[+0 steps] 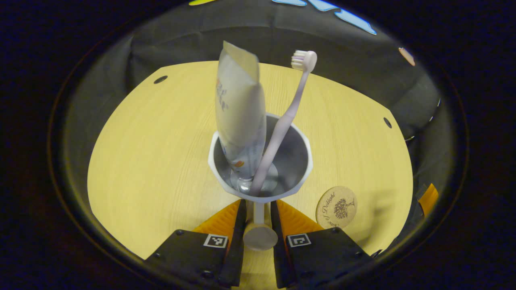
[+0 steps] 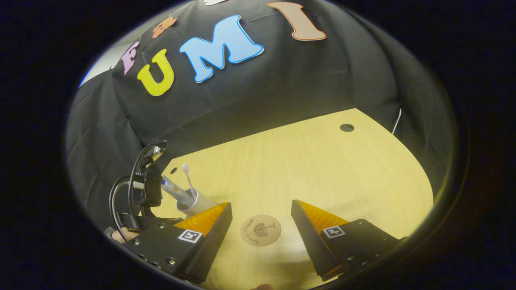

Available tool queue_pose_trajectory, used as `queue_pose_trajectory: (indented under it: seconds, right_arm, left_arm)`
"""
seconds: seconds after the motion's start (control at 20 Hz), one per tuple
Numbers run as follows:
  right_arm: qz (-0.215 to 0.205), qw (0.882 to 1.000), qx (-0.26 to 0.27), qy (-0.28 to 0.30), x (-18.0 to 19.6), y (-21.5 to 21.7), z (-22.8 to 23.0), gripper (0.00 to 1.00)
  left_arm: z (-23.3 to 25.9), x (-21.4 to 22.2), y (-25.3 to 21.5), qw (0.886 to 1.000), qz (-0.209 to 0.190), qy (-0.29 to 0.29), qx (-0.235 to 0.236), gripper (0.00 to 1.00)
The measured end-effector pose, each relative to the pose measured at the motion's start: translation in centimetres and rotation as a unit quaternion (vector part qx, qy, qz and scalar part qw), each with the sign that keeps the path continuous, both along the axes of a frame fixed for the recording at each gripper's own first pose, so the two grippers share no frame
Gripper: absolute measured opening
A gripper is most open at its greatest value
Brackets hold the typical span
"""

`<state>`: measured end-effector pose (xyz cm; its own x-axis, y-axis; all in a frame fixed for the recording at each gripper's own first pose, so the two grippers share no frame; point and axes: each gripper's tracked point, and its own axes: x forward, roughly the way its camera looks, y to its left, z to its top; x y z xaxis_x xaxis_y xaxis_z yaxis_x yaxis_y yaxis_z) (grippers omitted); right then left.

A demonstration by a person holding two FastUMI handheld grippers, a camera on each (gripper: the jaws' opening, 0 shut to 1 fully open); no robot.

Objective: Put the toothbrush and toothpaste on the desktop into the cup, then pick up the cup and place it on the coaster on the desktop.

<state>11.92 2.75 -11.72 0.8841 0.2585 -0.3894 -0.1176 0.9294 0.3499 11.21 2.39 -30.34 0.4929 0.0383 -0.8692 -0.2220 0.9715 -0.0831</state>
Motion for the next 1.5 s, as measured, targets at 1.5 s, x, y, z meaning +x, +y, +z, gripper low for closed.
queue_pose_trajectory:
  seconds: [1.5]
  right_arm:
    - [-0.053, 0.999, 0.011, -0.007, -3.7, -5.6, 0.7, 0.93]
  left_arm:
    - [0.1, -2.8, -14.5, 0.985, -0.167, -0.019, -0.035, 0.29]
